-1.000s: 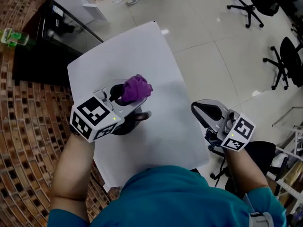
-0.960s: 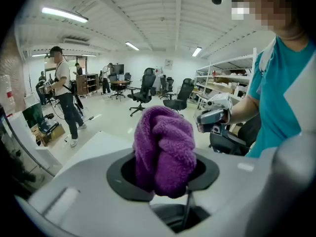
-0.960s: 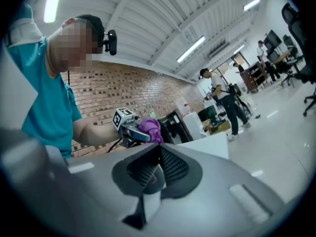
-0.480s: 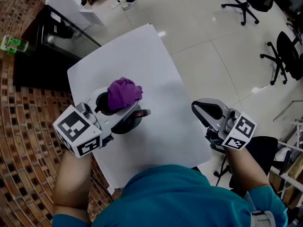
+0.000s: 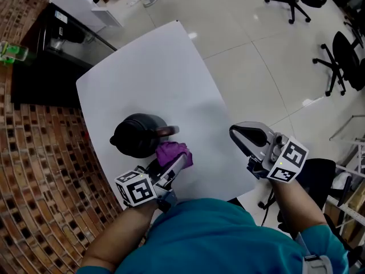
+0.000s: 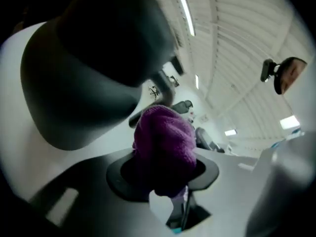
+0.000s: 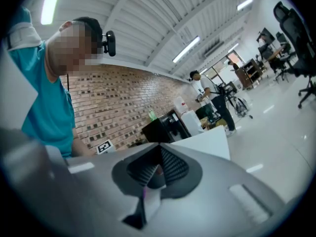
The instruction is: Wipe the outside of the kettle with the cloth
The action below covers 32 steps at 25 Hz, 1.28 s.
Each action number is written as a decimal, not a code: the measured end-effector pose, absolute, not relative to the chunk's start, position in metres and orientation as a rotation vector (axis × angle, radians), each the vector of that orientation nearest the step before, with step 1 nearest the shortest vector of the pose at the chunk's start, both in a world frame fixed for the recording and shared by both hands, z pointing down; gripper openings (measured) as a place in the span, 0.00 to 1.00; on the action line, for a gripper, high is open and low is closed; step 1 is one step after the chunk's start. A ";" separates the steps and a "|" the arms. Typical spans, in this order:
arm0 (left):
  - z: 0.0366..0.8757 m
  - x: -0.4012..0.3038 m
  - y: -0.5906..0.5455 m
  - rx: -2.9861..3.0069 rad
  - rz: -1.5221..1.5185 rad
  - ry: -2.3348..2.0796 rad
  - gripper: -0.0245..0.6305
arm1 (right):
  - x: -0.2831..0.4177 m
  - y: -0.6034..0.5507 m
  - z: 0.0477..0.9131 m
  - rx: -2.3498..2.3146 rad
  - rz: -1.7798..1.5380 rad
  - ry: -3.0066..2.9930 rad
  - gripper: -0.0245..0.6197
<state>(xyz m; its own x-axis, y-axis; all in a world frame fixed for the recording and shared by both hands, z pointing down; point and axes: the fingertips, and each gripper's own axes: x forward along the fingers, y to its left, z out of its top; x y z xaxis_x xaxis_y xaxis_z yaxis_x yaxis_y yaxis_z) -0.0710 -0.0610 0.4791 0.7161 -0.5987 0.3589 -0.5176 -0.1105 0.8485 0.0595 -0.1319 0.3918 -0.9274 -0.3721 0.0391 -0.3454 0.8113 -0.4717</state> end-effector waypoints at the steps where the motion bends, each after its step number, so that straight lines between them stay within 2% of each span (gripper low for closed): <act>1: 0.488 -0.076 -0.068 1.750 -0.100 -0.930 0.29 | 0.060 -0.129 0.395 -0.583 -0.760 2.942 0.05; 13: 0.568 -0.090 -0.079 1.609 -0.043 -1.067 0.29 | 0.073 -0.117 0.413 -0.618 -0.815 2.945 0.05; 18: 0.570 -0.086 -0.076 1.624 0.001 -1.039 0.29 | 0.072 -0.114 0.413 -0.609 -0.810 2.950 0.05; 20: 0.547 -0.071 -0.060 1.768 0.176 -0.959 0.29 | 0.070 -0.112 0.407 -0.603 -0.788 2.953 0.05; 25: 0.431 -0.048 -0.032 2.352 0.882 -0.715 0.29 | 0.074 -0.118 0.388 -0.601 -0.720 2.932 0.05; 28: 0.378 -0.063 -0.053 2.503 1.309 -0.667 0.29 | 0.076 -0.122 0.379 -0.599 -0.684 2.907 0.05; 32: 0.369 -0.101 -0.090 2.404 1.970 -0.508 0.29 | 0.077 -0.122 0.373 -0.594 -0.649 2.880 0.05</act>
<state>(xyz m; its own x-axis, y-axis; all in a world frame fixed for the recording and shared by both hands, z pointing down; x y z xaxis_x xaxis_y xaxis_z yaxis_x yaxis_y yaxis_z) -0.1009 -0.0902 0.3692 0.1652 -0.2513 0.9537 -0.2413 -0.9479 -0.2080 0.0773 -0.1217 0.3728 -0.9139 -0.4039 -0.0399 -0.3478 0.8300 -0.4359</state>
